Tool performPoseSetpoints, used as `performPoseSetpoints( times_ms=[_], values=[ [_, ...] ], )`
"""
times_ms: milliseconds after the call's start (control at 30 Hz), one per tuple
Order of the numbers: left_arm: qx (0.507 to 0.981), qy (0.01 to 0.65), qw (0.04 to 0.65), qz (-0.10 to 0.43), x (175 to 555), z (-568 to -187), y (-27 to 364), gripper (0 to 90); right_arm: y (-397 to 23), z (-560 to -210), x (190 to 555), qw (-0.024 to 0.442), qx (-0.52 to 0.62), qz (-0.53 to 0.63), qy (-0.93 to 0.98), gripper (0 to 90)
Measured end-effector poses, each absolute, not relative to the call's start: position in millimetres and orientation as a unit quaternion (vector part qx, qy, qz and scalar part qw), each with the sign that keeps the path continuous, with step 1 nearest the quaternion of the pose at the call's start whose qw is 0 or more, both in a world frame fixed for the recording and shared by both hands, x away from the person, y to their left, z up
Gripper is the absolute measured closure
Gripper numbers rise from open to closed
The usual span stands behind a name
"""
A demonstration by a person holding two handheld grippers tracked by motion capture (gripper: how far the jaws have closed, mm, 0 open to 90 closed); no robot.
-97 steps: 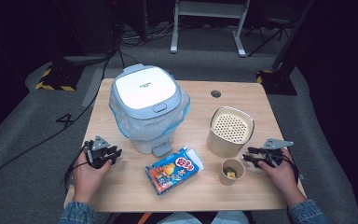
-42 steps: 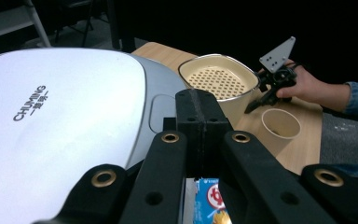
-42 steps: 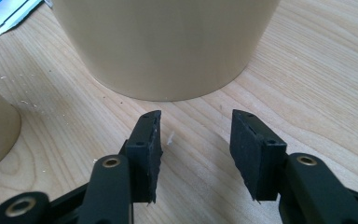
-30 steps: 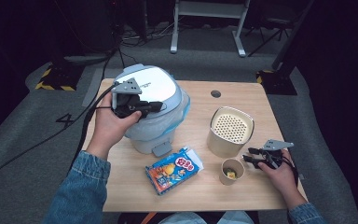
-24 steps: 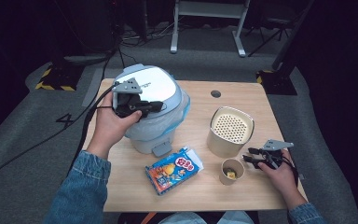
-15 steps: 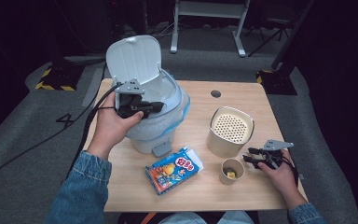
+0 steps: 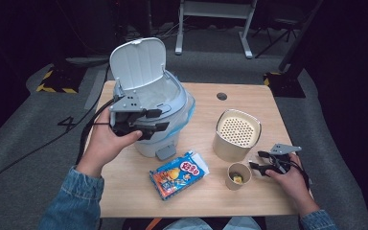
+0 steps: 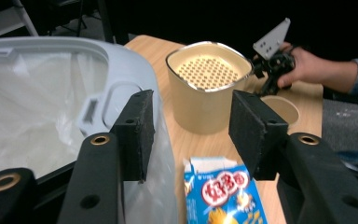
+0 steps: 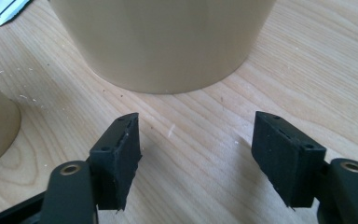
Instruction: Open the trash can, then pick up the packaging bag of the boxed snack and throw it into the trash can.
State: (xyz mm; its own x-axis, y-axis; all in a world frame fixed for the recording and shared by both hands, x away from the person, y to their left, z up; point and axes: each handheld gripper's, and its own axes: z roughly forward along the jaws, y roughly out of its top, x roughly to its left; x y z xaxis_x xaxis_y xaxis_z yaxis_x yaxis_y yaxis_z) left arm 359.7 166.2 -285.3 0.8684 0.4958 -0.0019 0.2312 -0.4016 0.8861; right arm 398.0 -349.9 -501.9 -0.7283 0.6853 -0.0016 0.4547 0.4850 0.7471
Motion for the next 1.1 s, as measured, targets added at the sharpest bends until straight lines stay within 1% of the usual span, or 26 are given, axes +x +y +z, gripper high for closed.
performPoseSetpoints(
  times_ms=[67,167,267,300,367,400,433,467,500,567,633,667,767,867,933,1067,1100],
  values=[
    [0.825,0.220,0.503,0.134,352,-289,171,49.4,-351,-501,397,0.146,0.341,0.380,0.847,35.5],
    [0.827,0.224,0.495,0.146,342,-298,180,49.2,-355,-498,394,0.141,0.351,0.379,0.845,35.4],
    [0.830,0.229,0.487,0.145,336,-310,187,47.2,-360,-488,384,0.142,0.359,0.395,0.834,35.4],
    [0.832,0.236,0.479,0.152,333,-321,193,46.7,-360,-485,382,0.142,0.358,0.400,0.832,35.4],
    [0.833,0.239,0.474,0.156,332,-327,195,46.5,-361,-481,380,0.142,0.356,0.404,0.830,36.0],
    [0.833,0.241,0.472,0.158,331,-333,198,46.0,-361,-472,377,0.141,0.352,0.414,0.828,37.8],
    [0.831,0.252,0.470,0.156,329,-346,203,46.0,-361,-468,376,0.142,0.349,0.418,0.827,38.6],
    [0.831,0.252,0.470,0.156,329,-346,203,46.1,-361,-468,376,0.142,0.349,0.418,0.827,38.6],
    [0.832,0.257,0.466,0.156,328,-353,206,46.3,-359,-460,374,0.143,0.342,0.424,0.826,39.4],
    [0.832,0.271,0.458,0.157,328,-367,211,46.5,-358,-456,373,0.142,0.339,0.427,0.826,39.9],
    [0.836,0.288,0.444,0.148,329,-388,215,47.4,-354,-445,371,0.143,0.328,0.435,0.826,40.6],
    [0.836,0.288,0.444,0.148,329,-388,215,47.4,-354,-445,371,0.143,0.328,0.435,0.826,40.6],
    [0.840,0.298,0.432,0.138,330,-407,219,47.5,-346,-431,369,0.141,0.312,0.448,0.826,41.5],
    [0.843,0.315,0.414,0.138,331,-422,225,47.5,-342,-424,368,0.139,0.303,0.454,0.826,42.1],
    [0.843,0.324,0.407,0.138,332,-433,229,47.7,-333,-414,366,0.135,0.283,0.465,0.828,42.4],
    [0.844,0.340,0.394,0.131,331,-454,237,48.1,-321,-406,366,0.128,0.265,0.468,0.833,42.3],
    [0.842,0.348,0.392,0.127,331,-459,239,48.2,-312,-400,366,0.124,0.251,0.471,0.836,42.7]
  ],
)
